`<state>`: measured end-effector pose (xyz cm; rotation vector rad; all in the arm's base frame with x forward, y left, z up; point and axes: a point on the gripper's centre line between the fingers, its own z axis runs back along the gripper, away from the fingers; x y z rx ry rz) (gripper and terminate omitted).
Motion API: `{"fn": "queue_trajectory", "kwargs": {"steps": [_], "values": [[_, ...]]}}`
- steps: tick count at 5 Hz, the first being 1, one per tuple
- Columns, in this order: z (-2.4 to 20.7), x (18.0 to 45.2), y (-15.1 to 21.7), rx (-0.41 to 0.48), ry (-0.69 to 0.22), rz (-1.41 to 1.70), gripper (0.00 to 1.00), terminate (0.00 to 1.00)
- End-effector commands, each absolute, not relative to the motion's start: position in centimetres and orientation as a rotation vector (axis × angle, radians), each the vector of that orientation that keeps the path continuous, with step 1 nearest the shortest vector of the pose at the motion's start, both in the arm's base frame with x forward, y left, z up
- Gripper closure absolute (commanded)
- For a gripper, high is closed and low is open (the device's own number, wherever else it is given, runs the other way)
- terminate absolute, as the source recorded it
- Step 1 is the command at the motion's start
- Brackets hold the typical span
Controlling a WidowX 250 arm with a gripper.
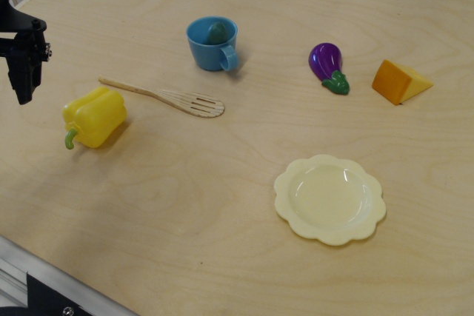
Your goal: Take cucumber out of cup
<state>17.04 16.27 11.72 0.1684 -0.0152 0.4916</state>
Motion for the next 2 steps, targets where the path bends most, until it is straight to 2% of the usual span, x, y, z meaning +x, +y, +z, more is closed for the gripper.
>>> {"fn": "queue_trajectory", "kwargs": {"steps": [1,2], "values": [[11.7,17.0,16.3,0.168,-0.015,0.492,0.00,0.00],[11.6,19.7,15.4,0.272,-0.034,0.670,0.00,0.00]]}}
